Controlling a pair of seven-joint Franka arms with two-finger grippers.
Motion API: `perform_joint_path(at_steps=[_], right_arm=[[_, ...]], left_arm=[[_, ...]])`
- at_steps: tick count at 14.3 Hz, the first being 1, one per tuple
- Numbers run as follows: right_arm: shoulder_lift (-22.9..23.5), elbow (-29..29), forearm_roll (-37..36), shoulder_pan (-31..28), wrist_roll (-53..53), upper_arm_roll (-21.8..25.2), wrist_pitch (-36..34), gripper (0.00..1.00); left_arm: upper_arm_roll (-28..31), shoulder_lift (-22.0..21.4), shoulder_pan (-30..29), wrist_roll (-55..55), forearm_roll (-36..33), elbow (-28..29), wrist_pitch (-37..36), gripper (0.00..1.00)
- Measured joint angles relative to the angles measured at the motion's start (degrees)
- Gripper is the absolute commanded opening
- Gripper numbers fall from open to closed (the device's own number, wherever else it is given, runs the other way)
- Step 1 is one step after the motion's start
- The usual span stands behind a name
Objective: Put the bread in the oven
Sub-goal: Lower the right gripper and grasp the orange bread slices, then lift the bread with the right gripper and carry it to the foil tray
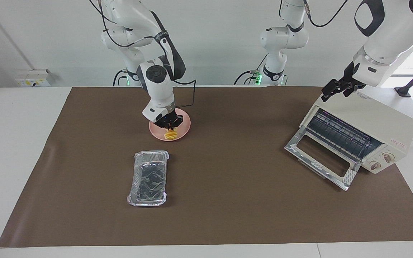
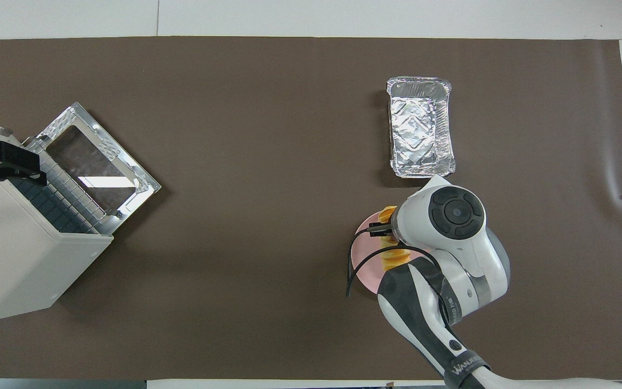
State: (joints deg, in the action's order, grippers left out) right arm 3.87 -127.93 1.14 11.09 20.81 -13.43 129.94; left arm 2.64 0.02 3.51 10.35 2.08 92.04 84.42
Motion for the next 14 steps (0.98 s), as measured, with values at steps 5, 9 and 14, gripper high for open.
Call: perform_joint_path(at_steps=[5,9,14], right_arm=[[1.7,15.3,0.0,-2.6,0.0,0.3,-13.0,0.0],[6.9,25.1,0.0,-6.3,-2.3,0.4,-15.3,0.0],[21.2,42.8,-0.5,-8.0,-3.6,0.9,-21.5,0.0]], left_arm=[[0.0,0.0,0.0,0.0,0.0,0.0,0.0,1.0],[0.0,0.0,0.0,0.0,0.0,0.0,0.0,1.0],[0.0,0.0,0.0,0.0,0.0,0.0,0.0,1.0]])
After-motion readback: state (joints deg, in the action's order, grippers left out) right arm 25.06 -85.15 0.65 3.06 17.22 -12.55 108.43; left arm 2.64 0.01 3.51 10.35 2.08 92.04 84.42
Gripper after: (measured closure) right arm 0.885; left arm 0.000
